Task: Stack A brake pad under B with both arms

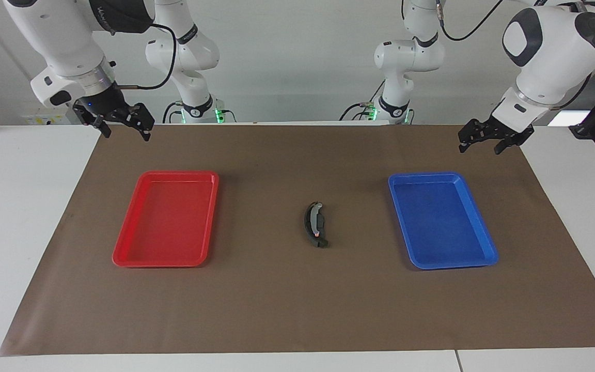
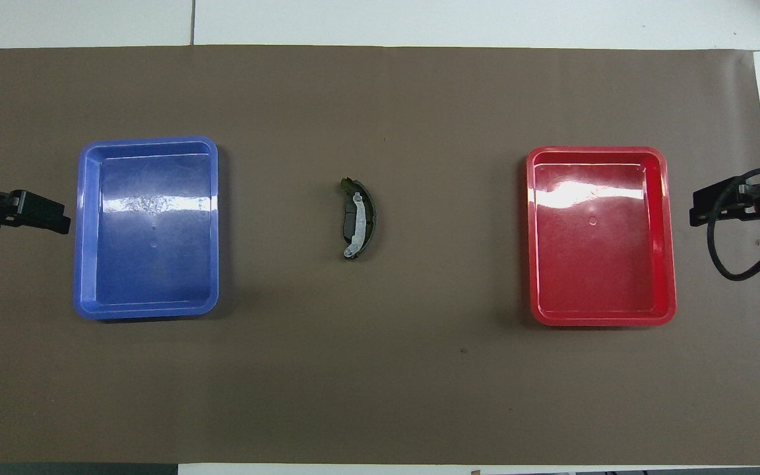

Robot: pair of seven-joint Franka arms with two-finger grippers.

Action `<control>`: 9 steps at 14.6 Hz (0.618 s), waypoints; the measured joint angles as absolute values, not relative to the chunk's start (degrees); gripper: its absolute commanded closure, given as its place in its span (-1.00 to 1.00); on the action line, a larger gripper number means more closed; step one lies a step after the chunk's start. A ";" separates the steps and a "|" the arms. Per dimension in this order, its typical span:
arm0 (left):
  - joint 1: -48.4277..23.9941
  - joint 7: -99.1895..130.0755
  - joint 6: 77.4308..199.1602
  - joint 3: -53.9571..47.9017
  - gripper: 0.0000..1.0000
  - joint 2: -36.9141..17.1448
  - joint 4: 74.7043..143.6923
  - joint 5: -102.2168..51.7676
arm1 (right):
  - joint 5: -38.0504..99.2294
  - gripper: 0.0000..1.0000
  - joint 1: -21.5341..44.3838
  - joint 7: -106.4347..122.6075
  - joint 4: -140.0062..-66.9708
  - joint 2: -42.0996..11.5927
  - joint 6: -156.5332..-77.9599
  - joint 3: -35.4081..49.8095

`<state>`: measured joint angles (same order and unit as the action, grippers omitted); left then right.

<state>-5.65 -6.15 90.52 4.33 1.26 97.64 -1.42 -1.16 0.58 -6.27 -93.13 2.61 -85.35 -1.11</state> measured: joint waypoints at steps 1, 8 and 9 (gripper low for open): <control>-5.65 -6.15 90.52 4.33 -0.99 1.26 97.64 -1.42 | -1.16 -1.00 0.58 -6.27 -93.12 2.62 -85.37 -1.11; -5.65 -6.15 90.52 4.33 -0.99 1.26 97.64 -1.42 | -1.65 -1.00 1.02 -6.11 -93.04 2.74 -85.44 -0.98; -5.65 -6.15 90.52 4.33 -0.99 1.26 97.64 -1.42 | -1.73 -1.00 1.30 -6.11 -93.04 2.76 -85.44 -0.92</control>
